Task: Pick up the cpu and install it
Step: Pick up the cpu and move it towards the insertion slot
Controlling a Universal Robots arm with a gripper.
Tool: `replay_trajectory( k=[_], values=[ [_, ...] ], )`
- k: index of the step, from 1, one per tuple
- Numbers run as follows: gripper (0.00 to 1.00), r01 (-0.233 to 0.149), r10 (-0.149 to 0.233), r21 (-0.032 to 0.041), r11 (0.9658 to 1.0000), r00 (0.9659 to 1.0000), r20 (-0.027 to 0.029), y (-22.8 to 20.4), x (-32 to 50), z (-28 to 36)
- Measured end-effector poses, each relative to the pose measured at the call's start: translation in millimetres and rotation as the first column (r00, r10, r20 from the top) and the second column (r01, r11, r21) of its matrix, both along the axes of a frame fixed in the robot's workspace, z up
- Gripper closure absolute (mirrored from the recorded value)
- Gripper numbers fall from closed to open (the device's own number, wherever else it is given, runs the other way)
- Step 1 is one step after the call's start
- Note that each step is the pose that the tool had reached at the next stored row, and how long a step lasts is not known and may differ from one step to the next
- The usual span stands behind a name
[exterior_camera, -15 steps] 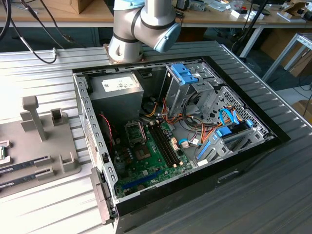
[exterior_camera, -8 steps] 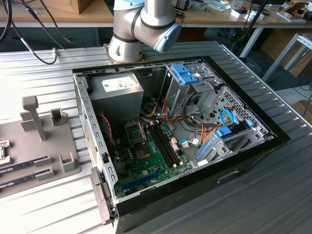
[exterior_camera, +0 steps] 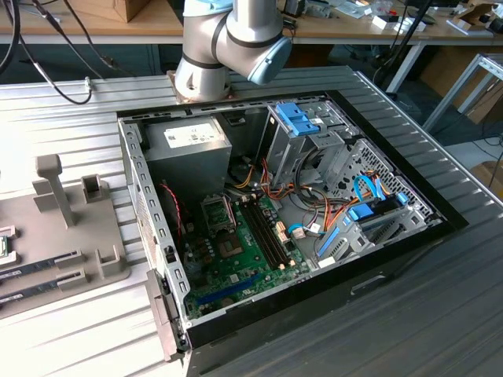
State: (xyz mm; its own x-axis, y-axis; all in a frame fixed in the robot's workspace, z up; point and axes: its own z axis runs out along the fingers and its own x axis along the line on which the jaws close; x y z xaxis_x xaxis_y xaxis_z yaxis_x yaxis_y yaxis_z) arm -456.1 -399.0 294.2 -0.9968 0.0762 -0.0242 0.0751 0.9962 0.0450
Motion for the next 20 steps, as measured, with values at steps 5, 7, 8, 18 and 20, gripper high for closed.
replay_trajectory(
  k=[5,7,8,18,20],
  values=[
    [0.46,0.000,0.000,0.0000,1.0000,1.0000,0.0000,0.0,0.0,-2.0],
    [0.46,0.000,0.000,0.0000,1.0000,1.0000,0.0000,0.0,0.0,-2.5],
    [0.46,0.000,0.000,0.0000,1.0000,1.0000,0.0000,0.0,0.0,-2.9],
    [0.46,0.000,0.000,0.0000,1.0000,1.0000,0.0000,0.0,0.0,-6.6],
    [0.46,0.000,0.000,0.0000,1.0000,1.0000,0.0000,0.0,0.0,-7.2]
  ],
)
